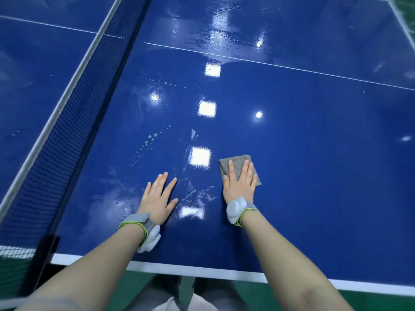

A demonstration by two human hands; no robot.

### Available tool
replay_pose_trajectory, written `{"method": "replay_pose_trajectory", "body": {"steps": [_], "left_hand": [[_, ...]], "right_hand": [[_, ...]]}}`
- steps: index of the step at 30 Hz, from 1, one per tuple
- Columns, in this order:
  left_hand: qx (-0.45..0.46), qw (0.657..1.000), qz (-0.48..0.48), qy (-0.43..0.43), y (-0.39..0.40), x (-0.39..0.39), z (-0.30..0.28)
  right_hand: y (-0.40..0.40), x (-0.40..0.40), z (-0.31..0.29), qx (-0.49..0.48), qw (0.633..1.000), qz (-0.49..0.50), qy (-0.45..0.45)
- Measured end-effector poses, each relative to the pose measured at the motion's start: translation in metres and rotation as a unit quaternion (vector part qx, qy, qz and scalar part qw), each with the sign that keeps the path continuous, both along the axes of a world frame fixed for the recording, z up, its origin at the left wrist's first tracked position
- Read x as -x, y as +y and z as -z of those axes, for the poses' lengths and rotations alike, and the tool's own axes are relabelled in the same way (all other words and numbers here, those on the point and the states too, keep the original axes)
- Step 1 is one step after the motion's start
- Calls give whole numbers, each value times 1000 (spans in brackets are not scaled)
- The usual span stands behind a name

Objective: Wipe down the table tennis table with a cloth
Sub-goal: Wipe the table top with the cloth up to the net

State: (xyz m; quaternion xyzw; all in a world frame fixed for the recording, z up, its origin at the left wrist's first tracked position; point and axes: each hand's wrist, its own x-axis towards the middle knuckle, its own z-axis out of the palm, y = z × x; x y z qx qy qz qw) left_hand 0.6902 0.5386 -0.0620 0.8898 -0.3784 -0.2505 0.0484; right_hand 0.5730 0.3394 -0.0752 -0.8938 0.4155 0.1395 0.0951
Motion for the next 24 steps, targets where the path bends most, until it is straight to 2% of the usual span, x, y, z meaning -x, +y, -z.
{"method": "replay_pose_trajectory", "body": {"steps": [5, 9, 12, 15, 19, 24], "left_hand": [[-7, 1000, 3, 2, 10, 5, 0], [-5, 1000, -4, -4, 13, 8, 0], [4, 1000, -6, 1, 16, 12, 1], [1, 1000, 1, -1, 26, 16, 1], [3, 1000, 8, 2, 39, 19, 1], [-2, 1000, 19, -3, 54, 23, 1]], "right_hand": [[51, -8, 3, -8, 999, -45, -13], [91, -8, 9, 32, 994, -88, -57], [97, 5, 16, 19, 989, -139, -52], [82, 21, 19, 54, 978, -181, -87], [57, 48, 22, 81, 991, -68, -82], [77, 55, 20, 69, 995, 4, -78]]}}
